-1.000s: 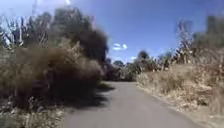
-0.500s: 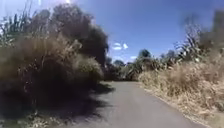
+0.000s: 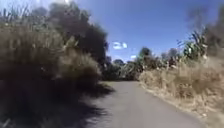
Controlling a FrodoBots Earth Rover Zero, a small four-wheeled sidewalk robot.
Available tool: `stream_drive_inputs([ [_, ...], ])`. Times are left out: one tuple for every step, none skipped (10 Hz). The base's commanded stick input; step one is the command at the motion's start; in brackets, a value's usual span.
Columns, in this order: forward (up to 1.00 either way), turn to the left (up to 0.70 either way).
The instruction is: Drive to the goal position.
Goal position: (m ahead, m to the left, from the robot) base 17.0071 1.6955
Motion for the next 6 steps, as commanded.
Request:
stream_drive_inputs([
  [1.00, -0.18],
  [1.00, -0.09],
  [1.00, 0.00],
  [1.00, 0.00],
  [1.00, 0.00],
  [1.00, -0.05],
])
